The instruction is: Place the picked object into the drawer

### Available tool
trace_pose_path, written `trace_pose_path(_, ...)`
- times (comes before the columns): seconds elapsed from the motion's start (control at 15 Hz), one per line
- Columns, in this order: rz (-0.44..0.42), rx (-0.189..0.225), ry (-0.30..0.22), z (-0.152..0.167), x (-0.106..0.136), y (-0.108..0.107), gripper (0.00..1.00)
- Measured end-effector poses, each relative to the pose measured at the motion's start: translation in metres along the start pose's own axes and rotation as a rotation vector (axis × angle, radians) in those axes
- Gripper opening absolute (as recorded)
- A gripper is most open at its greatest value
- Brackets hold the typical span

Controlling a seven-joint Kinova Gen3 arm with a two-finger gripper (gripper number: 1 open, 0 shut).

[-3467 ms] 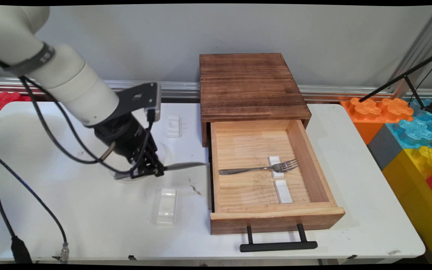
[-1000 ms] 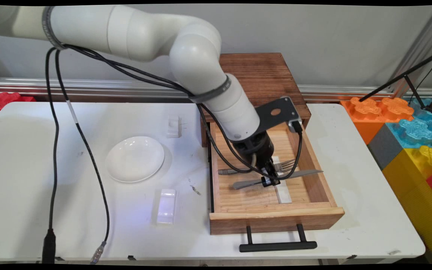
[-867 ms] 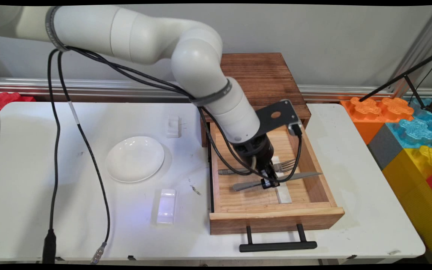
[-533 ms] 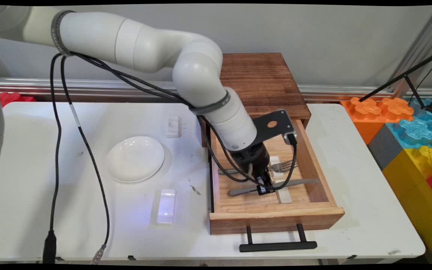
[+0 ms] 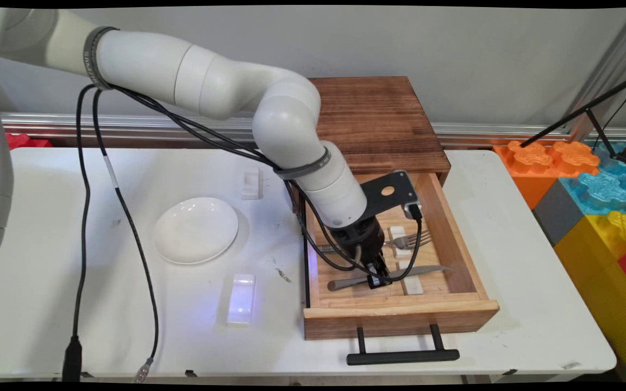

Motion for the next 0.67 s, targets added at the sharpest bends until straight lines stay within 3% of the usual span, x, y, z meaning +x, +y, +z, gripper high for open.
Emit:
trace_pose_path(0.07, -0.003, -0.003, 0.001, 0.0016, -0.0005, -0.0003, 0.00)
trace_pose_path(0.13, -0.008, -0.007, 0.003, 0.0032, -0.0011, -0.0005, 1.00)
trace_pose_path(0.67, -0.035, -0.029, 0.017, 0.0042, -0.0021, -0.0031, 1.00)
